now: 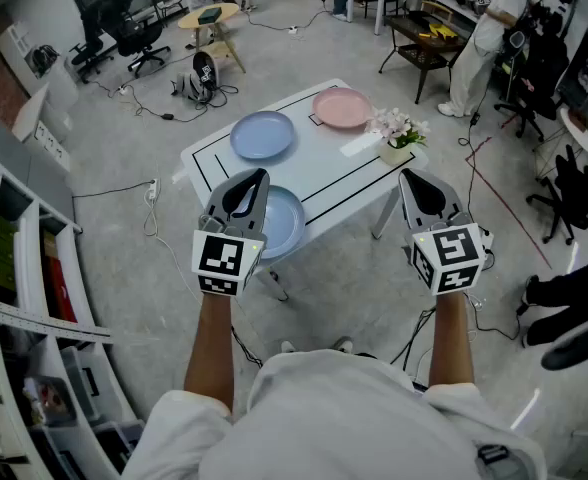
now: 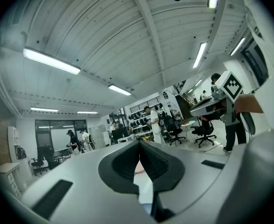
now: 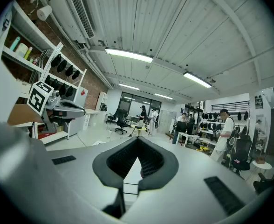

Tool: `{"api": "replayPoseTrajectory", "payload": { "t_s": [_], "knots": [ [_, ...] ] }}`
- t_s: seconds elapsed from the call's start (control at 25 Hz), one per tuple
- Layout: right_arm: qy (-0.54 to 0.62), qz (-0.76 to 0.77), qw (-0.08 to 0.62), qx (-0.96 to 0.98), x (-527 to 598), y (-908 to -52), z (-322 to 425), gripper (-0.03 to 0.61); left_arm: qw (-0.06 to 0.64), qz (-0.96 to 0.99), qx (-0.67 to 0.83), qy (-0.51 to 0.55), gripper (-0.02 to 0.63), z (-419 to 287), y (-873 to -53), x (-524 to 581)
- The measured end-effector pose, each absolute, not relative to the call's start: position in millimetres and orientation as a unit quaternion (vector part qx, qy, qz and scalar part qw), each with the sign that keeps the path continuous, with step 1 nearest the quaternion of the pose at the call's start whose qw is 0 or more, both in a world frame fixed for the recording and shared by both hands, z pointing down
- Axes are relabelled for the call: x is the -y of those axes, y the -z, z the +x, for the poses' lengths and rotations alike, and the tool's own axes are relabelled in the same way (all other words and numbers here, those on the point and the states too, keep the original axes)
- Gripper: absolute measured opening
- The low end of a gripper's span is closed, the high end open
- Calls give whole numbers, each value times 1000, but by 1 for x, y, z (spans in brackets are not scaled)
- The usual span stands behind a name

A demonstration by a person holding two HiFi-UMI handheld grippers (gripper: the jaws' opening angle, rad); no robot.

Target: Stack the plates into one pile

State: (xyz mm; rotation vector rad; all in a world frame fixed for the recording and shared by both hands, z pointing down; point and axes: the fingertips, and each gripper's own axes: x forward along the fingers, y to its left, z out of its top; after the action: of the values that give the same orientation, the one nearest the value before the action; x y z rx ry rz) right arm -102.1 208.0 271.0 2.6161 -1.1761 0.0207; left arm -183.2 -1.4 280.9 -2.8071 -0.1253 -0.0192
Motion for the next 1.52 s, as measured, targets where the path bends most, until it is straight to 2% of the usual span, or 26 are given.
{"api": "replayPoseTrajectory", "payload": {
  "t_s": [0.2, 0.68, 0.88, 1.2, 1.52],
  "knots": [
    [-10, 903, 131, 408, -208, -273, -97, 12, 170, -984, 57, 8, 18, -178, -283, -8],
    [-55, 892, 61, 445, -241, -298, -58, 14, 174, -984, 42, 24, 18, -147, -298, -40],
    [-58, 884, 62, 460, -257, -309, -41, 12, 168, -984, 36, 49, 18, -133, -319, -64],
    [-49, 887, 81, 452, -266, -316, 4, 12, 167, -984, 39, 52, 18, -83, -323, -66],
    [-44, 892, 76, 444, -241, -310, 85, 11, 163, -985, 52, 36, 18, 4, -321, -37]
  ]
}}
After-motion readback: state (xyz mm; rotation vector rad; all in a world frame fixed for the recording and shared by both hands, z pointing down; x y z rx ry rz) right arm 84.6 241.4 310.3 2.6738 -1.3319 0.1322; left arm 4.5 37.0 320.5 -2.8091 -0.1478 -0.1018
